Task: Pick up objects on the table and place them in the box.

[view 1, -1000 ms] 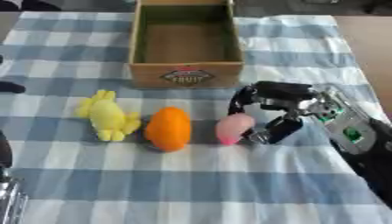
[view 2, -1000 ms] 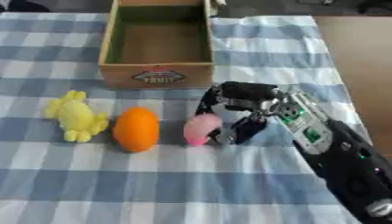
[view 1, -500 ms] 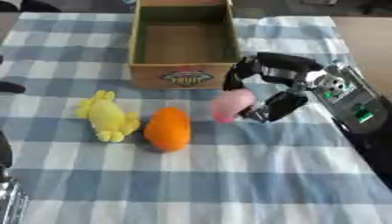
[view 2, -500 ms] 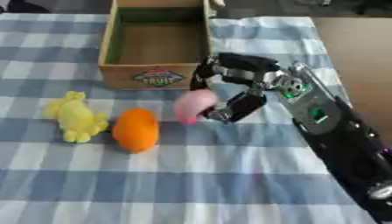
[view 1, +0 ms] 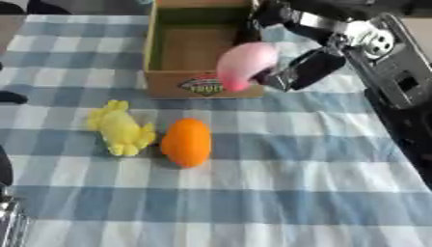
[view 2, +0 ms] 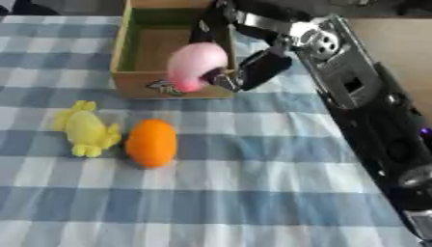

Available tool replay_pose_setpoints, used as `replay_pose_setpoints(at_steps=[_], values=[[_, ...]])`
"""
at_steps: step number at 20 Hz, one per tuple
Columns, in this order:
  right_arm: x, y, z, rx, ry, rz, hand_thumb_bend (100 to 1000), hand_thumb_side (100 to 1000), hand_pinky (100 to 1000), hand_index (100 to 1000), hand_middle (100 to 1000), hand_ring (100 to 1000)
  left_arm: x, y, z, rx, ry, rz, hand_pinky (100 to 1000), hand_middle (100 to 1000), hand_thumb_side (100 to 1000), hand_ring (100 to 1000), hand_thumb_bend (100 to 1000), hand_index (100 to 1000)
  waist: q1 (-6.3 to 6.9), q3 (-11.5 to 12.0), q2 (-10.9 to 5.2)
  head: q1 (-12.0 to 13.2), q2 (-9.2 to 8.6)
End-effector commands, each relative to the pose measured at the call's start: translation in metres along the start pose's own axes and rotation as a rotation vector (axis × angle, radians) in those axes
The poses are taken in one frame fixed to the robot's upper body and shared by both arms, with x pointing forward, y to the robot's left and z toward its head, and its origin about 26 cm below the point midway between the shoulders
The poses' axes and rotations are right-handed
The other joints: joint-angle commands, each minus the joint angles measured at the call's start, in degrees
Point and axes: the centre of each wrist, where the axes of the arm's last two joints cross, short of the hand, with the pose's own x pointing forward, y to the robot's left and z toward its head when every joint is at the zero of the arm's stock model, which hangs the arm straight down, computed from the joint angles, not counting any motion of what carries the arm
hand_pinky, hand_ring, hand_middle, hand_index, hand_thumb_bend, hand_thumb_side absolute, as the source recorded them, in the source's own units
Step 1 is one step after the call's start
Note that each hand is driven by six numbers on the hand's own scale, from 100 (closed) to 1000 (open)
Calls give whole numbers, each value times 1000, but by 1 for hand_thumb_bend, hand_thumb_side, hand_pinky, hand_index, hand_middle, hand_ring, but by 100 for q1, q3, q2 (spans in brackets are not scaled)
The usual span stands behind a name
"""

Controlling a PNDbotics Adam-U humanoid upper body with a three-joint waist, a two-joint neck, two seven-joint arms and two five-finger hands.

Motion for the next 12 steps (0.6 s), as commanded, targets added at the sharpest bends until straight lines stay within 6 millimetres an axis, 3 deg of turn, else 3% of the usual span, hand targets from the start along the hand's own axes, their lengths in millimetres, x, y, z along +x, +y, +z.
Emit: replay_pose_setpoints(at_steps=[1,12], values=[[2,-12,-12,128,-111,160,100,100,783,585,337,699,6,-3,-3,-12,-24,18,448,678,783,727,100,782,21,28,-142,-58,-57],[-19,-11,-44,46,8,159,100,100,787,584,334,701,5,-1,0,-65,-29,8,446,680,768,731,100,783,45,137,-107,-194,-129]])
